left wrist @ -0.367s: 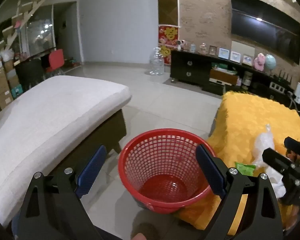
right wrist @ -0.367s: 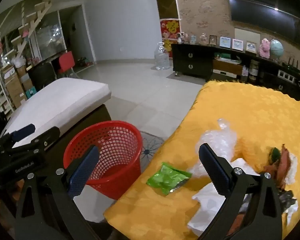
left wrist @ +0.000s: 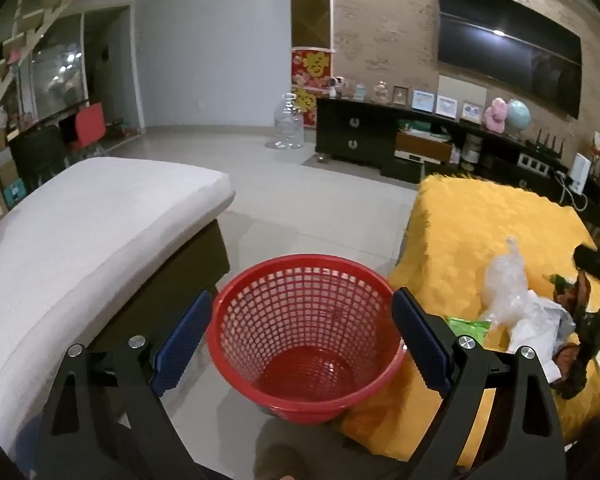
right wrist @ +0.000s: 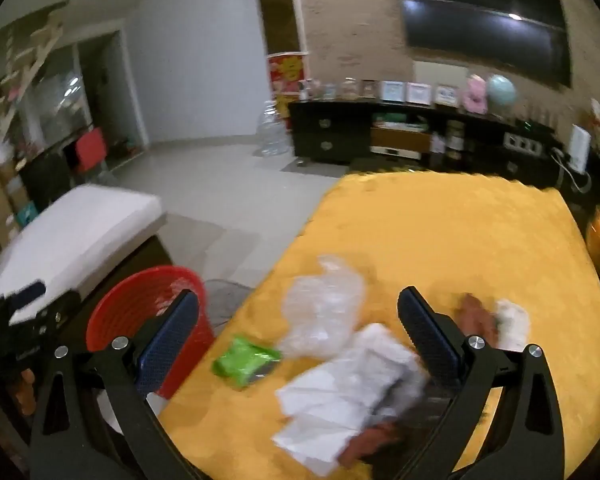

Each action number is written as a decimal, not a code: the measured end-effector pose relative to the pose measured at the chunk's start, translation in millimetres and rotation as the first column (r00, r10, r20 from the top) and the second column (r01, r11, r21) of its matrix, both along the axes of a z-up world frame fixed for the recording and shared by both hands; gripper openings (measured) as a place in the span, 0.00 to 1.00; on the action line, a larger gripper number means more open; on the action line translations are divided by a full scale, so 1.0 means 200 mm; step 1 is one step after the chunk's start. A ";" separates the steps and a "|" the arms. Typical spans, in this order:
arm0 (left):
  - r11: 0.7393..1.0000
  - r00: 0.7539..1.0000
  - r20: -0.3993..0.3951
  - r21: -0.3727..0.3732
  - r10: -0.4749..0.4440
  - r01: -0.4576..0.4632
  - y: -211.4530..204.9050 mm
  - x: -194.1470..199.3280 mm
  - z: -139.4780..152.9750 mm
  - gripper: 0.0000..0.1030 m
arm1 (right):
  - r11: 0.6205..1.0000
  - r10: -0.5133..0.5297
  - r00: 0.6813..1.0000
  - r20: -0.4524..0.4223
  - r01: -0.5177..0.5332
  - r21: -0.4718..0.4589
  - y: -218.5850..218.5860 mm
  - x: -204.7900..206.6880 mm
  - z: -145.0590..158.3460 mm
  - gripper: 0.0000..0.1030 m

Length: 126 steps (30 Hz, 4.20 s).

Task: Collect trash
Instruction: 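Move both tools from the red wastebasket toward the trash on the table, then grasp the green snack packet with the left gripper while the right grasps brown paper, then carry both items over the red wastebasket and open both grippers to drop them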

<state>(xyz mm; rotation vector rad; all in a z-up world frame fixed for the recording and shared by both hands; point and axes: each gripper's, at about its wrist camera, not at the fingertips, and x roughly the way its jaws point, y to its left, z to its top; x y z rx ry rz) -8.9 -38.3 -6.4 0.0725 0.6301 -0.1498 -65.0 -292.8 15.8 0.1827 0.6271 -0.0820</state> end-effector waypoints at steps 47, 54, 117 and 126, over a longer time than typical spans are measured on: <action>0.897 0.854 -0.312 0.014 -0.416 0.442 -0.69 0.16 -0.46 0.43 | 0.917 -0.356 0.934 -0.024 0.354 0.184 -0.70 -0.34 -0.10 0.94; 0.905 0.882 -0.213 -0.030 -0.421 0.424 -0.61 0.12 -0.27 0.43 | 0.909 -0.363 0.928 -0.085 0.373 0.187 -0.75 -0.31 -0.20 0.94; 0.998 1.000 -0.006 -0.049 0.025 -0.025 0.13 0.39 0.19 0.43 | 0.999 0.035 0.999 0.036 -0.035 0.010 -0.03 0.27 0.14 0.36; 0.997 0.986 -0.149 -0.022 0.070 -0.074 0.18 0.51 0.01 0.43 | 0.971 0.238 0.971 -0.021 -0.236 0.044 0.30 0.55 0.03 0.37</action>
